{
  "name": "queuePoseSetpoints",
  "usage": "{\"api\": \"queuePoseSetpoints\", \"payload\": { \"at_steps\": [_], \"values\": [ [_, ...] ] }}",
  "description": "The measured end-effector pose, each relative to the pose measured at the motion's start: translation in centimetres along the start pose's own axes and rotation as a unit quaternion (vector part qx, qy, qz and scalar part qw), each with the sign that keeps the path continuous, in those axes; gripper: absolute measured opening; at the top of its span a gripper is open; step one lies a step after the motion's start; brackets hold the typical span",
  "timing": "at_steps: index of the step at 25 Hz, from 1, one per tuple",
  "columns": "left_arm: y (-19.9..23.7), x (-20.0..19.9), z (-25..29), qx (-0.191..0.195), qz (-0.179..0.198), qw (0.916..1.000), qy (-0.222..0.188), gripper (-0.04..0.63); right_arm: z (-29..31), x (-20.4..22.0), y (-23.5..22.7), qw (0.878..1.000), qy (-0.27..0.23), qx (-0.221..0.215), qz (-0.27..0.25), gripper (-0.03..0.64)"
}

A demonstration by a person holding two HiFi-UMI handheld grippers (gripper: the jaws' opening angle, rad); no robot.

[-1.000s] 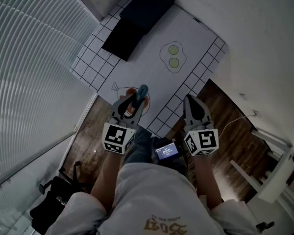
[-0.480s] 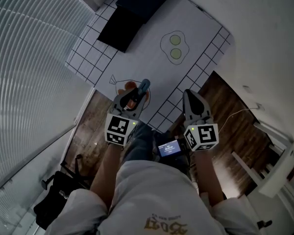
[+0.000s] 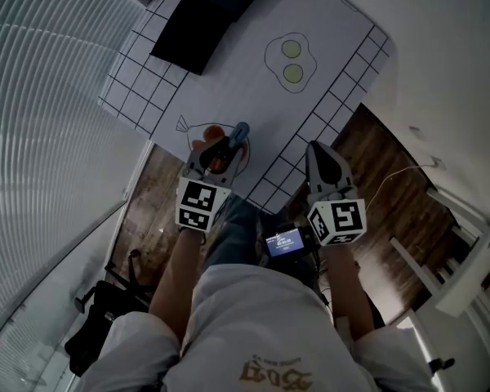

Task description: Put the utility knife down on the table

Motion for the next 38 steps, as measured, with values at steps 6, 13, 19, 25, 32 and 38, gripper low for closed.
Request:
{"api": "queuePoseSetpoints", "payload": {
  "at_steps": [6,13,19,25,32,38],
  "values": [
    [0.3,1.1,0.9,0.001,0.005,0.9998,0.019,0.137,0.2,0.6,-0.2,1.000,0.006,0.005,0.005,0.008],
    [0.4,1.6,1.5,0.005,0.013,0.9996,0.025,0.137,0.5,1.3,-0.2,1.000,0.013,0.008,0.010,0.008],
    [0.5,2.5,1.7,0.010,0.008,0.9994,0.033,0.137,0.4,2.0,0.0,1.000,0.021,0.013,0.019,0.008],
    [0.7,2.9,2.1,0.008,-0.001,0.9994,0.034,0.137,0.3,2.4,0.0,0.999,0.025,0.016,0.025,0.008],
    [0.7,3.1,2.6,0.009,0.008,0.9991,0.040,0.137,0.5,1.7,0.0,0.999,0.023,0.011,0.023,0.008],
    [0.6,3.2,2.7,0.011,0.005,0.9990,0.043,0.140,0.6,2.0,-0.2,0.999,0.029,0.012,0.030,0.008]
  ]
}}
Point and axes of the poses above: the fingertips, and each gripper's own axes: z forward along the fingers, y to its left, x out of its underside, the point moved 2 cm from there along -z, backward along the fingers, and after that the axes turned 2 degrees about -x, right-handed, at the moved point
